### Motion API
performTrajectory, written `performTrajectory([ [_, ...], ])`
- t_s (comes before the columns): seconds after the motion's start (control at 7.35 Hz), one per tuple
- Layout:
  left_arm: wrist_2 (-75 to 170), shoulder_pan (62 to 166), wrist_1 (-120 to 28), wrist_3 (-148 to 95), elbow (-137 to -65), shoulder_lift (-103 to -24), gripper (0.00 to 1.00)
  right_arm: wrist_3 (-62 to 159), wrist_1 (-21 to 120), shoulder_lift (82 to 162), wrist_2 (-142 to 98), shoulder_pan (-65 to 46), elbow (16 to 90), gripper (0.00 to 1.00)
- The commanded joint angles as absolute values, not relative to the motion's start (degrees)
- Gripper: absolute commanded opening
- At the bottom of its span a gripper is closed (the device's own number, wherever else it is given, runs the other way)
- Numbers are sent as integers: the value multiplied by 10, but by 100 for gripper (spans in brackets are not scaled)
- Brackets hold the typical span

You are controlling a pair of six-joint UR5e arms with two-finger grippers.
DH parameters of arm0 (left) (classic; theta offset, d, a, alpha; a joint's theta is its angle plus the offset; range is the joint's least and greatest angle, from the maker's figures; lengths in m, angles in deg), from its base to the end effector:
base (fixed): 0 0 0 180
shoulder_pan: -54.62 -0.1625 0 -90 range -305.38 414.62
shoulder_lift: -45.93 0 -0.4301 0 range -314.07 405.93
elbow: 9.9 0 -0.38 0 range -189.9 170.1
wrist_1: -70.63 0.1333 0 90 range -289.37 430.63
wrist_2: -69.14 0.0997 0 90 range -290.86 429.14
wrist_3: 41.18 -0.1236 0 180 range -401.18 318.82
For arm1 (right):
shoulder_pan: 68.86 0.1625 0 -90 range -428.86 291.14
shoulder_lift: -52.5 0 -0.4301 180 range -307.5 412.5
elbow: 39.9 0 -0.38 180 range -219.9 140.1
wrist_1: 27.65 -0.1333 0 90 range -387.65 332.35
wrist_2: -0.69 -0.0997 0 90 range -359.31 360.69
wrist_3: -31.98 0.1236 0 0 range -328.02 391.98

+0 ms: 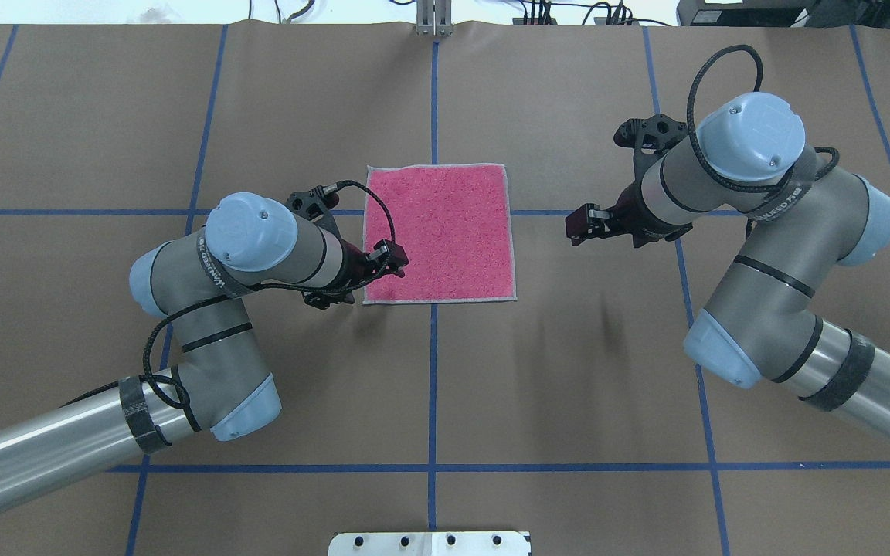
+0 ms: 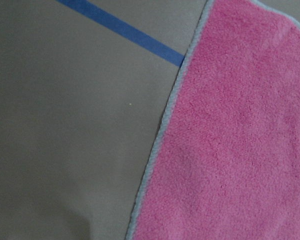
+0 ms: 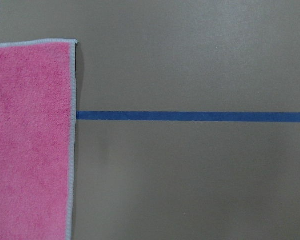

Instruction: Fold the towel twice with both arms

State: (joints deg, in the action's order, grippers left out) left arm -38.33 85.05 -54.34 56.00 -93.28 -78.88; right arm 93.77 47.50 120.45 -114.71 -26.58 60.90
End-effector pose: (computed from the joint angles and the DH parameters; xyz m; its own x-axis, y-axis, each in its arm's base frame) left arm 0.5813 -0.4530 0.3004 0.3547 -0.3466 -0.8683 0.2988 0.9221 -0.2460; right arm -0.4124 -0.4835 0.3564 0.6151 -0.0178 0.7882 -0.0933 0.9911 0.0952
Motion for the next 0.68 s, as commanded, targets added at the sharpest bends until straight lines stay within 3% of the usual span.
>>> performTrajectory([
  [0.0,-383,845,-544,562,-932,-790,95,938,475,1204,-1147,-266,608,99],
  [0.27,-381,844,-543,573,-931,-796,82,938,475,1204,-1147,-266,608,99],
  [0.54,-346,834,-545,574,-923,-798,80,938,475,1204,-1147,-266,608,99],
])
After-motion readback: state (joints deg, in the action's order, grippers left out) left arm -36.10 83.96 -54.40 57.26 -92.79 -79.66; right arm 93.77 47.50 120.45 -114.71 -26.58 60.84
